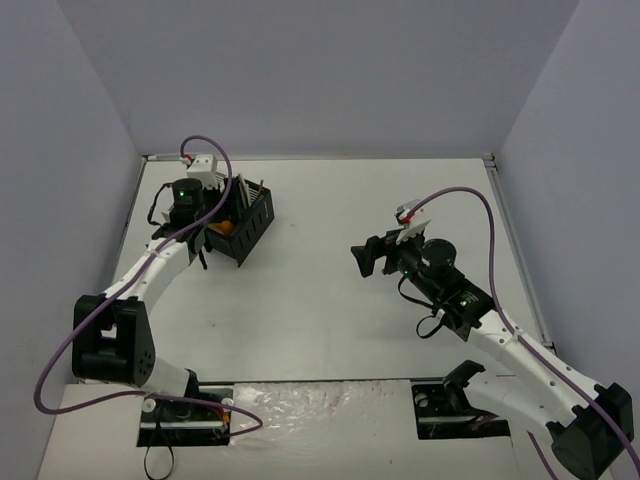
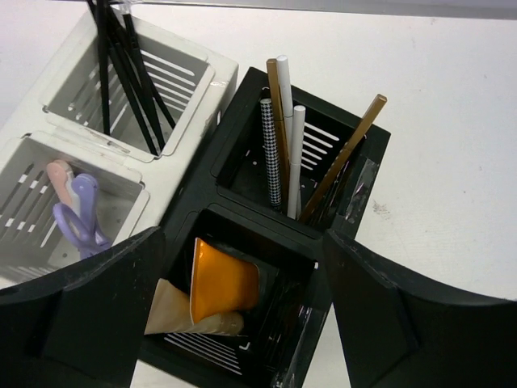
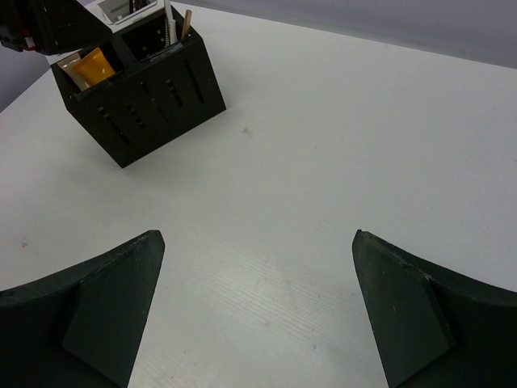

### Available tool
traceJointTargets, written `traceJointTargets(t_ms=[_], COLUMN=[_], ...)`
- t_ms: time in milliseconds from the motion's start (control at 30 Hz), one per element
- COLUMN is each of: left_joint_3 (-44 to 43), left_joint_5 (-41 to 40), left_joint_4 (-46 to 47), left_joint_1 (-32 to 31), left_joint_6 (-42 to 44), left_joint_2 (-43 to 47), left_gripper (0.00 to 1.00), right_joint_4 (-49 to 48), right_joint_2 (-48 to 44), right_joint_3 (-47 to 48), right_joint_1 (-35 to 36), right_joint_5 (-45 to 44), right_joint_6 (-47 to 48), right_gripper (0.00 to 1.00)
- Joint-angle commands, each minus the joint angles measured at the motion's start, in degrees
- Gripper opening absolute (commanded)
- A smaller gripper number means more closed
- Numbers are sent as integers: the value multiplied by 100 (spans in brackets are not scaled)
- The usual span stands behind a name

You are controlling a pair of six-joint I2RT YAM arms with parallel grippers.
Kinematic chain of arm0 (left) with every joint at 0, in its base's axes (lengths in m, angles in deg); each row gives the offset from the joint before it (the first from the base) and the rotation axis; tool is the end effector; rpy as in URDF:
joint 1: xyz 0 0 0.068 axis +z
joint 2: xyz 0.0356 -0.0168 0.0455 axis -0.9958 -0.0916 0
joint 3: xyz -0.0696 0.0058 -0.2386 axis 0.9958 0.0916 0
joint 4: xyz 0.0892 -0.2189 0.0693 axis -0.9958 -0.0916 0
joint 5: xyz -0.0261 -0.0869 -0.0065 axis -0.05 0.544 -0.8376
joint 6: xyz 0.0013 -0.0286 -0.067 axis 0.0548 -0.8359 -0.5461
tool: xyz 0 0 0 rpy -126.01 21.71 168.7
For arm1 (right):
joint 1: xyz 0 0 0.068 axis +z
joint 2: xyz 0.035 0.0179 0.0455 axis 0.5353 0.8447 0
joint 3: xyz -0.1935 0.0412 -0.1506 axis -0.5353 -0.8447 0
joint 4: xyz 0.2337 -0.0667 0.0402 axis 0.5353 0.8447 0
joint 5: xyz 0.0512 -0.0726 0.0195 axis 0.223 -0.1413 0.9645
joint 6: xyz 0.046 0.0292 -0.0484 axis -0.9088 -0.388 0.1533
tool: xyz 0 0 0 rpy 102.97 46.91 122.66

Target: Organize the makeup

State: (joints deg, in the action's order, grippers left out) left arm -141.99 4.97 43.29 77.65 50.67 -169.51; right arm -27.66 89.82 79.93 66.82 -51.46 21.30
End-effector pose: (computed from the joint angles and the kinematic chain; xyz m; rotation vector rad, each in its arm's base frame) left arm 0.3457 -0.0497 0.2673 -0.0103 1.8852 -0.3343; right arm 0.1959 0.1382 0.3038 -0.3930 1.5119 0.6354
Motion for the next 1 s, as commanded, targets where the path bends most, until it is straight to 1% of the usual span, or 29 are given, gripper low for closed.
traceJointTargets(t_ms=[0,33,100,167,233,300,400,567,733,967], left_joint_3=[-684,-809,-1085,-1524,-1778,-1983,-2012,-1830,-1600,-1243], left_joint_5=[-603,-777,-1000,-1311,-1497,-1601,-1549,-1626,-1678,-1557], left_joint_4=[-380,-699,-1314,-2177,-3065,-3608,-4363,-5022,-5346,-5625], left_joint_1=[24,24,24,24,24,24,24,12,-19,-113], left_joint_6=[-58,-54,4,54,100,81,149,191,89,3], left_joint_2=[1013,1143,1552,1953,2378,2684,3294,4094,4656,4864], left_gripper=[89,93,96,97,97,97,97,97,97,97], right_joint_4=[97,225,419,733,1108,1412,1730,2300,2384,2384], right_joint_2=[-259,-303,-454,-633,-781,-937,-1161,-1451,-1692,-1804], right_joint_3=[392,446,595,878,1064,1242,1579,1866,1882,1809], right_joint_1=[-50,-45,-53,-53,-53,-53,-44,-36,-27,-22], right_joint_5=[-463,-605,-841,-1168,-1609,-1980,-2626,-3296,-3509,-3641], right_joint_6=[124,120,110,118,133,114,175,331,449,485], right_gripper=[100,100,100,100,100,100,100,100,100,100])
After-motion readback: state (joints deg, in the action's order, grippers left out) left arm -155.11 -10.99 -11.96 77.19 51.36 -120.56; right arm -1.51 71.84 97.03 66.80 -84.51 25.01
